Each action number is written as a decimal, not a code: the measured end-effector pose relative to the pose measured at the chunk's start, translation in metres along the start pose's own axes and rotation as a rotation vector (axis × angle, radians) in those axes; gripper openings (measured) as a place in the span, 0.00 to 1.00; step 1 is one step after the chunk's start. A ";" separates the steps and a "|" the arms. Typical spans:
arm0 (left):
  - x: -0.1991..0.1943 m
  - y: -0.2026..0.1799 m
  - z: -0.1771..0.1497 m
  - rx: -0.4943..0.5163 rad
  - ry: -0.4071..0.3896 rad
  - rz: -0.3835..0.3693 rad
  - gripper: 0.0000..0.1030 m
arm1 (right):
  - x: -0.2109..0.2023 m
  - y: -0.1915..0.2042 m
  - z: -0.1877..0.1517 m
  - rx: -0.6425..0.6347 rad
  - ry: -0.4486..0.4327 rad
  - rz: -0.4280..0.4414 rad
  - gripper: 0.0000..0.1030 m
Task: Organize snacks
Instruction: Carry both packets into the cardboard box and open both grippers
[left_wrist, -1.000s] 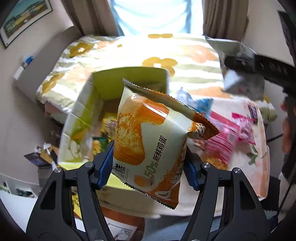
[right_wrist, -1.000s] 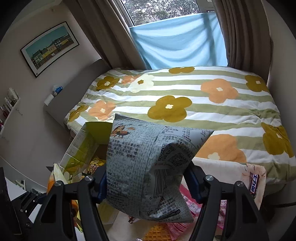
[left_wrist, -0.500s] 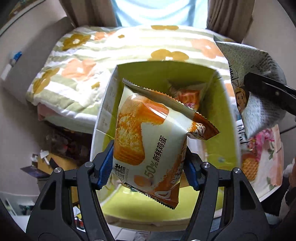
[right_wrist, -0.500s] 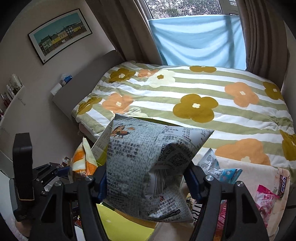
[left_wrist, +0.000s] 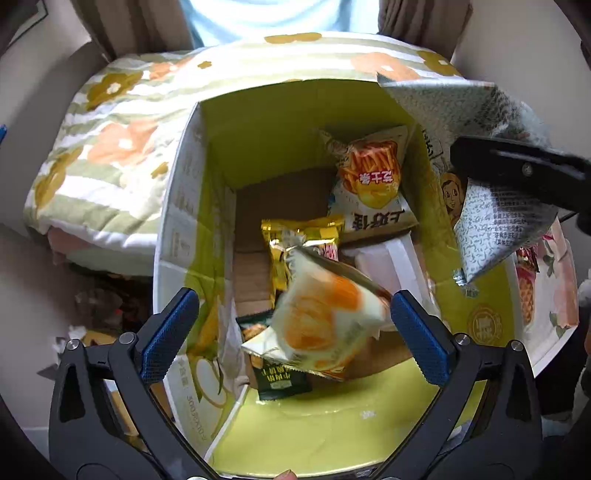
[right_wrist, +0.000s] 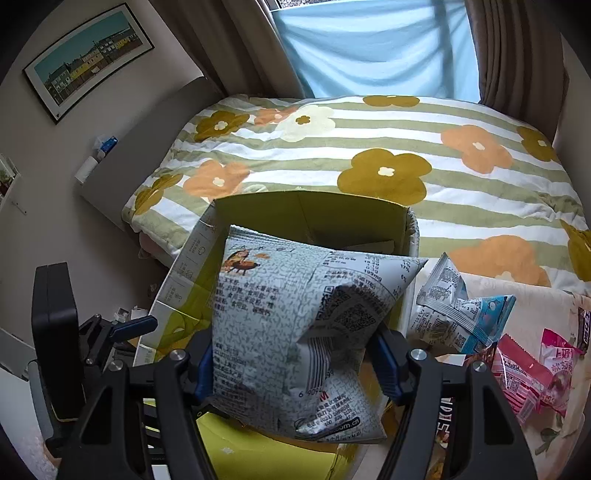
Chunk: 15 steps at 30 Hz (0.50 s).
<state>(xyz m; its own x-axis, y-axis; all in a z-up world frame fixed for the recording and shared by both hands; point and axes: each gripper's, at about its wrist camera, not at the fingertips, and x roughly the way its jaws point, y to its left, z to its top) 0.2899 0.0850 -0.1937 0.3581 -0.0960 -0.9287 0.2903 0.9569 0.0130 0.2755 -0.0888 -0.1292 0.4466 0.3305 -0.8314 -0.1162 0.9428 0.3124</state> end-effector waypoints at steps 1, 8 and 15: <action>0.000 0.002 -0.001 -0.013 0.006 -0.007 1.00 | 0.003 -0.001 -0.001 -0.003 0.011 0.000 0.62; -0.006 0.015 -0.008 -0.021 0.006 0.023 1.00 | 0.018 0.011 -0.002 -0.033 0.058 0.005 0.66; -0.012 0.021 -0.014 -0.035 0.001 0.025 1.00 | 0.023 0.019 -0.007 -0.046 0.026 0.016 1.00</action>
<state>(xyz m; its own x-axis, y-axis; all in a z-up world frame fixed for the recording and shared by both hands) 0.2792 0.1097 -0.1877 0.3642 -0.0721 -0.9285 0.2498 0.9680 0.0228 0.2776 -0.0627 -0.1456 0.4213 0.3459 -0.8383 -0.1639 0.9382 0.3048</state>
